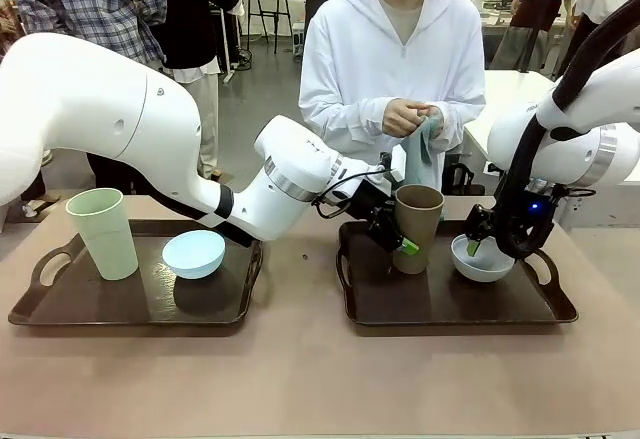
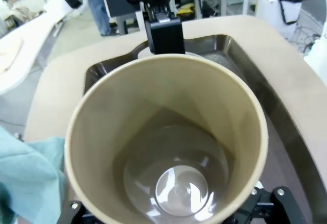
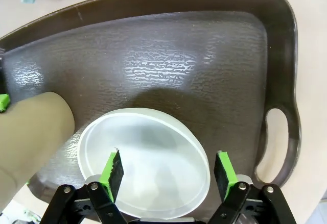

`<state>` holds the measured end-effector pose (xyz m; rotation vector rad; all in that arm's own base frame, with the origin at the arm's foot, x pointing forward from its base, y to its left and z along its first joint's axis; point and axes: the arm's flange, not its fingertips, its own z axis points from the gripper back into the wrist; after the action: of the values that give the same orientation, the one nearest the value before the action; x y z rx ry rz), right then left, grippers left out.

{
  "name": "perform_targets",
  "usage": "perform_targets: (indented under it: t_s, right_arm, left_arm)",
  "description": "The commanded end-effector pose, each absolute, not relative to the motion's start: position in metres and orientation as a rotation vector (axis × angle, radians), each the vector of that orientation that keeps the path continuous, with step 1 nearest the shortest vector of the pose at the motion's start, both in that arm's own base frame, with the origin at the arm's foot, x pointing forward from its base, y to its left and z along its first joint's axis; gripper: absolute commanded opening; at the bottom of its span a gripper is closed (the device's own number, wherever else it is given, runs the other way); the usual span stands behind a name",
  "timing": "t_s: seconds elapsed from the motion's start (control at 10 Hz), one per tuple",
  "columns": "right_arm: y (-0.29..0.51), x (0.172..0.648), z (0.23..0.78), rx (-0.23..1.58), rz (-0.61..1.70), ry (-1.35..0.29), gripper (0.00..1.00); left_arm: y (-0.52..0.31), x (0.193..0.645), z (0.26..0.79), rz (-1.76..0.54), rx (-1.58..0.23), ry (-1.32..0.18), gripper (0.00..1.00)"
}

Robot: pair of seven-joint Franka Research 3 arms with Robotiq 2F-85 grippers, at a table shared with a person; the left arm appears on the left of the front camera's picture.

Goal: Set up a tray with a mat and arrange the tableware.
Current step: Pick up the Picnic Bowl and Reusable plastic cup from the Handle tray in front of the human's position and hold them in the air.

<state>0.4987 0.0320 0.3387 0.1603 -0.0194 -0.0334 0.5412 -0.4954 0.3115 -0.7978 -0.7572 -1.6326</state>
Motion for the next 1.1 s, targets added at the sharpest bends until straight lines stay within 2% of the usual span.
perform_targets:
  t_s: [0.0, 0.1, 0.3, 0.4, 0.5, 0.6, 0.7, 0.8, 1.0]
  right_arm:
    - [0.03, 0.503, 0.337, 0.173, -0.01, -0.015, 0.37]
    - [0.029, 0.503, 0.337, 0.171, -0.011, -0.015, 0.0]
    - [0.029, 0.504, 0.338, 0.167, -0.011, -0.02, 0.0]
    - [0.028, 0.503, 0.338, 0.166, -0.013, -0.021, 0.18]
    - [0.028, 0.502, 0.338, 0.165, -0.015, -0.022, 0.07]
    - [0.027, 0.502, 0.338, 0.165, -0.018, -0.024, 0.0]
    - [0.026, 0.501, 0.337, 0.164, -0.023, -0.026, 0.0]
    - [0.024, 0.5, 0.337, 0.164, -0.027, -0.03, 0.0]
    - [0.024, 0.497, 0.34, 0.154, -0.046, -0.047, 0.0]
  left_arm:
    - [-0.493, 0.549, 0.311, -1.627, -0.83, -0.773, 0.44]
    - [-0.493, 0.549, 0.312, -1.625, -0.831, -0.773, 0.0]
    - [-0.493, 0.552, 0.312, -1.615, -0.832, -0.766, 0.0]
    - [-0.49, 0.553, 0.313, -1.606, -0.831, -0.763, 0.31]
    - [-0.486, 0.552, 0.314, -1.596, -0.83, -0.757, 0.31]
    - [-0.482, 0.551, 0.316, -1.596, -0.832, -0.753, 0.0]
    - [-0.478, 0.544, 0.32, -1.609, -0.822, -0.727, 0.31]
    - [-0.472, 0.539, 0.324, -1.605, -0.812, -0.702, 0.0]
    - [-0.456, 0.53, 0.331, -1.604, -0.794, -0.683, 0.0]
